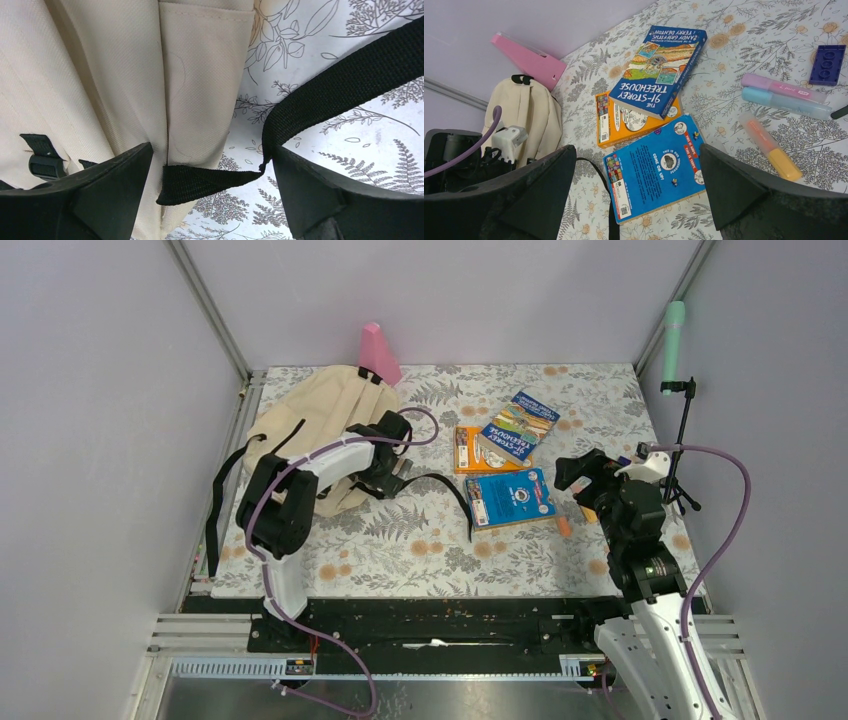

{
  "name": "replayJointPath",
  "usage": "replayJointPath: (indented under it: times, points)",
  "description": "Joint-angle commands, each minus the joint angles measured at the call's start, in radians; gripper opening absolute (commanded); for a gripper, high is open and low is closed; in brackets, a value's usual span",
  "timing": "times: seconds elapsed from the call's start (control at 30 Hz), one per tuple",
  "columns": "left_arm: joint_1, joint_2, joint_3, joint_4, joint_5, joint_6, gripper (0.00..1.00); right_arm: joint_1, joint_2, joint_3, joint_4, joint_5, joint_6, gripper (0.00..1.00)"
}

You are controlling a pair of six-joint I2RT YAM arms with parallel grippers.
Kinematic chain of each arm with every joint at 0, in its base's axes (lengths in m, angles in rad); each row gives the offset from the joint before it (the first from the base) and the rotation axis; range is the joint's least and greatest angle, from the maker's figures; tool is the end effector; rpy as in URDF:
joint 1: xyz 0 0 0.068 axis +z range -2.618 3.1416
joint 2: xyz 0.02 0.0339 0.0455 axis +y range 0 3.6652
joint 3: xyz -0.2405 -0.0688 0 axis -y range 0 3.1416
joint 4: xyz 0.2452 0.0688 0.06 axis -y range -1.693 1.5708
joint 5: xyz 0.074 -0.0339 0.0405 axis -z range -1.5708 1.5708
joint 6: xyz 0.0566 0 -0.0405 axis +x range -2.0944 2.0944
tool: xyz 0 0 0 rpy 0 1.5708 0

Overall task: Pack the student bag
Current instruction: Adjust the student bag at the center of the board.

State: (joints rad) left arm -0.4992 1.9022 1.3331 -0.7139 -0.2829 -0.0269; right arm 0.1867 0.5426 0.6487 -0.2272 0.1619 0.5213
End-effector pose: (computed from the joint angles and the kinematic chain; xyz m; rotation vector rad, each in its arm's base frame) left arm 0.3355 -0.1650 0.1363 0.5944 2.7150 0.2774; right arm 0.1790 0.0245 0.3076 0.4038 1.6572 0.3929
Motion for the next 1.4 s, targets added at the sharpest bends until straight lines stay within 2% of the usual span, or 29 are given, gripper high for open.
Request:
replayJointPath:
  times: [0.0, 0.2, 0.3, 0.4, 0.63, 0.8, 0.93, 1.0, 1.17, 1.37]
  points:
    - [-0.001, 0.023, 0.033, -0.01, -0.059, 0.004, 0.91, -0.006, 0.003, 0.002, 0.04, -0.019, 0.01, 1.0]
    - [-0.001, 0.036, 0.033, -0.009, -0.072, 0.005, 0.64, -0.005, 0.005, 0.001, 0.039, -0.022, 0.009, 1.0]
    - [-0.001, 0.031, 0.032, -0.007, -0.06, 0.002, 0.44, -0.006, 0.005, 0.001, 0.04, -0.026, 0.009, 1.0]
    - [-0.001, 0.01, 0.027, 0.001, -0.059, -0.002, 0.35, -0.006, 0.005, 0.002, 0.039, -0.027, 0.009, 1.0]
    - [-0.001, -0.045, 0.013, 0.014, -0.05, -0.013, 0.0, -0.006, 0.016, 0.002, 0.039, -0.031, 0.008, 1.0]
    - [-0.001, -0.153, 0.016, -0.025, -0.025, -0.025, 0.0, -0.005, 0.025, 0.004, 0.037, -0.054, -0.004, 1.0]
    - [-0.004, -0.33, -0.033, -0.047, -0.021, -0.032, 0.0, -0.005, 0.032, 0.039, -0.032, -0.043, -0.08, 1.0]
    - [-0.006, -0.417, -0.062, -0.048, 0.038, -0.044, 0.0, -0.006, 0.038, 0.058, -0.073, -0.032, -0.112, 1.0]
    - [-0.025, -0.568, -0.163, 0.027, 0.194, -0.015, 0.0, -0.006, 0.089, 0.069, -0.084, -0.195, -0.123, 0.99]
    - [-0.066, -0.599, -0.184, 0.041, 0.342, -0.033, 0.0, -0.006, 0.205, 0.086, -0.05, -0.369, -0.001, 0.97]
